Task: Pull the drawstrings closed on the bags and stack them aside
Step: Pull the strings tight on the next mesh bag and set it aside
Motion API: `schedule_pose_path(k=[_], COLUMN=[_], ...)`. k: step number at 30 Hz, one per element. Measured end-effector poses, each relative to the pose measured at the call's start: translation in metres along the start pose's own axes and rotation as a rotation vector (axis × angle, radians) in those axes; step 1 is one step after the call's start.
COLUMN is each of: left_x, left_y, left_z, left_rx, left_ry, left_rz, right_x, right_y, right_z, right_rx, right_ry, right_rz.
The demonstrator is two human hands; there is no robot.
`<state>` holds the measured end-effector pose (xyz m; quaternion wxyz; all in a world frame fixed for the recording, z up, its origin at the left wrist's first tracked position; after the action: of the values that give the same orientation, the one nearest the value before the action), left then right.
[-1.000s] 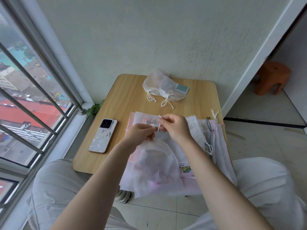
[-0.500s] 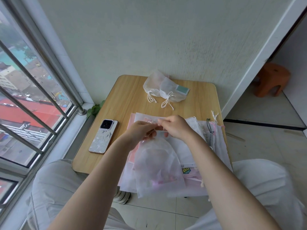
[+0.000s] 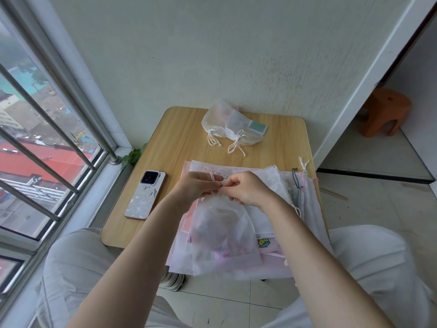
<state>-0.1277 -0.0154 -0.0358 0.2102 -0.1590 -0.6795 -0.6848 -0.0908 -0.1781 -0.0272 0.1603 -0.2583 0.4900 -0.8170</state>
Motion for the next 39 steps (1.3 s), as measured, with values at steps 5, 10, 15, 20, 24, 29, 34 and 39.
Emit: schedule_pose_path(k=[5,10,15,20,24,29,34,39], left_x=[0.004,0.01,0.005,0.007,0.006,0.008,0.006,0.007], left_y=[0.0,0.004,-0.007,-0.019,-0.023,-0.02,-0.018,-0.02], left_z=[0.004,-0.001,0.003,-0.003,-0.005,-0.005,-0.005,-0.002], left_rx=[-0.127,-0.227,-0.344,-0.15,0.032,0.219,0.269,0.217], left_ry=[-0.001,0.037,0.27,0.274,0.19,0.049,0.018,0.042], left_rz=[-0.058,-0.19,-0.327,-0.322,-0.204,-0.097,-0.081,-0.054], right_x=[-0.004,-0.013,-0.016,-0.017,-0.018,-0.021,-0.022,-0.025], right_y=[0.007,0.011,0.017,0.022,0.023,0.024,0.018,0.018], right_z=[0.011,0.004,-0.005,-0.007,-0.003,-0.001,0.0,0.007], right_rx=[-0.005,-0.122,-0.436,-0.552,-0.498,-0.45,-0.777,-1.15], right_ry=[0.074,-0.031,-0.112,-0.177,-0.165,-0.093,-0.034,0.23], right_rz=[0.001,-0.035,-0.121,-0.112,-0.129,-0.141,-0.22,-0.138])
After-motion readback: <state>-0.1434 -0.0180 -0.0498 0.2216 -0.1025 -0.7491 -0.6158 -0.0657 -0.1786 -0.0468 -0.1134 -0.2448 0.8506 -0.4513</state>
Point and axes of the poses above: each hand's wrist, its own x-axis away from the middle knuckle, its own z-axis out of the back of the hand, y = z × x, the point moved 1 cm from there along -x, towards the middle knuckle, and after that the axes turned 6 degrees about z, right-handed, at the moved point
